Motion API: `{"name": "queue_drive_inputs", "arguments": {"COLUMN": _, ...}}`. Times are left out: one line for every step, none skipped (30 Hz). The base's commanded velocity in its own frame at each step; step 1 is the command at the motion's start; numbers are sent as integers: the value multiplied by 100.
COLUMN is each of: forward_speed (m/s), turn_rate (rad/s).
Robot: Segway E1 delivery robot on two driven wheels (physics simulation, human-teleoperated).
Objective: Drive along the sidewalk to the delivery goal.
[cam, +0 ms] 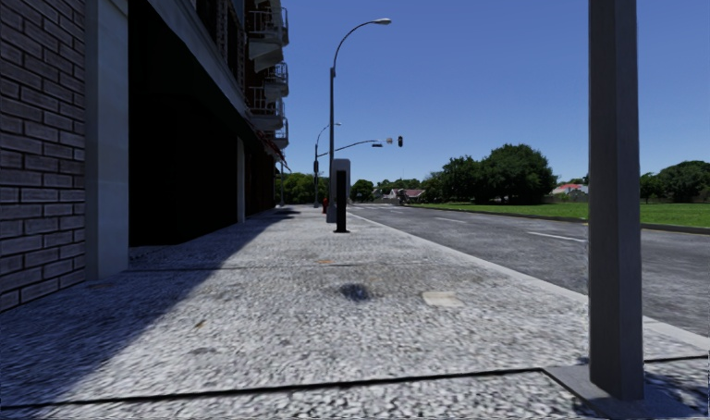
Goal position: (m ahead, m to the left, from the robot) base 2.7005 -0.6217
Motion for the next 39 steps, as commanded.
{"name": "queue_drive_inputs", "arguments": {"forward_speed": 188, "turn_rate": 0}}
{"name": "queue_drive_inputs", "arguments": {"forward_speed": 188, "turn_rate": 0}}
{"name": "queue_drive_inputs", "arguments": {"forward_speed": 188, "turn_rate": 0}}
{"name": "queue_drive_inputs", "arguments": {"forward_speed": 188, "turn_rate": 0}}
{"name": "queue_drive_inputs", "arguments": {"forward_speed": 188, "turn_rate": 0}}
{"name": "queue_drive_inputs", "arguments": {"forward_speed": 188, "turn_rate": 0}}
{"name": "queue_drive_inputs", "arguments": {"forward_speed": 188, "turn_rate": 0}}
{"name": "queue_drive_inputs", "arguments": {"forward_speed": 188, "turn_rate": 0}}
{"name": "queue_drive_inputs", "arguments": {"forward_speed": 188, "turn_rate": 0}}
{"name": "queue_drive_inputs", "arguments": {"forward_speed": 188, "turn_rate": 0}}
{"name": "queue_drive_inputs", "arguments": {"forward_speed": 188, "turn_rate": 0}}
{"name": "queue_drive_inputs", "arguments": {"forward_speed": 188, "turn_rate": 0}}
{"name": "queue_drive_inputs", "arguments": {"forward_speed": 188, "turn_rate": 0}}
{"name": "queue_drive_inputs", "arguments": {"forward_speed": 188, "turn_rate": 0}}
{"name": "queue_drive_inputs", "arguments": {"forward_speed": 188, "turn_rate": 0}}
{"name": "queue_drive_inputs", "arguments": {"forward_speed": 188, "turn_rate": 0}}
{"name": "queue_drive_inputs", "arguments": {"forward_speed": 188, "turn_rate": 0}}
{"name": "queue_drive_inputs", "arguments": {"forward_speed": 188, "turn_rate": 0}}
{"name": "queue_drive_inputs", "arguments": {"forward_speed": 188, "turn_rate": 0}}
{"name": "queue_drive_inputs", "arguments": {"forward_speed": 188, "turn_rate": 0}}
{"name": "queue_drive_inputs", "arguments": {"forward_speed": 188, "turn_rate": 0}}
{"name": "queue_drive_inputs", "arguments": {"forward_speed": 188, "turn_rate": 0}}
{"name": "queue_drive_inputs", "arguments": {"forward_speed": 187, "turn_rate": 0}}
{"name": "queue_drive_inputs", "arguments": {"forward_speed": 177, "turn_rate": 0}}
{"name": "queue_drive_inputs", "arguments": {"forward_speed": 177, "turn_rate": 0}}
{"name": "queue_drive_inputs", "arguments": {"forward_speed": 172, "turn_rate": 0}}
{"name": "queue_drive_inputs", "arguments": {"forward_speed": 171, "turn_rate": 0}}
{"name": "queue_drive_inputs", "arguments": {"forward_speed": 168, "turn_rate": 0}}
{"name": "queue_drive_inputs", "arguments": {"forward_speed": 166, "turn_rate": 0}}
{"name": "queue_drive_inputs", "arguments": {"forward_speed": 165, "turn_rate": 0}}
{"name": "queue_drive_inputs", "arguments": {"forward_speed": 165, "turn_rate": 0}}
{"name": "queue_drive_inputs", "arguments": {"forward_speed": 164, "turn_rate": 0}}
{"name": "queue_drive_inputs", "arguments": {"forward_speed": 164, "turn_rate": 0}}
{"name": "queue_drive_inputs", "arguments": {"forward_speed": 164, "turn_rate": 0}}
{"name": "queue_drive_inputs", "arguments": {"forward_speed": 164, "turn_rate": 0}}
{"name": "queue_drive_inputs", "arguments": {"forward_speed": 164, "turn_rate": 0}}
{"name": "queue_drive_inputs", "arguments": {"forward_speed": 164, "turn_rate": 0}}
{"name": "queue_drive_inputs", "arguments": {"forward_speed": 164, "turn_rate": 0}}
{"name": "queue_drive_inputs", "arguments": {"forward_speed": 164, "turn_rate": 0}}
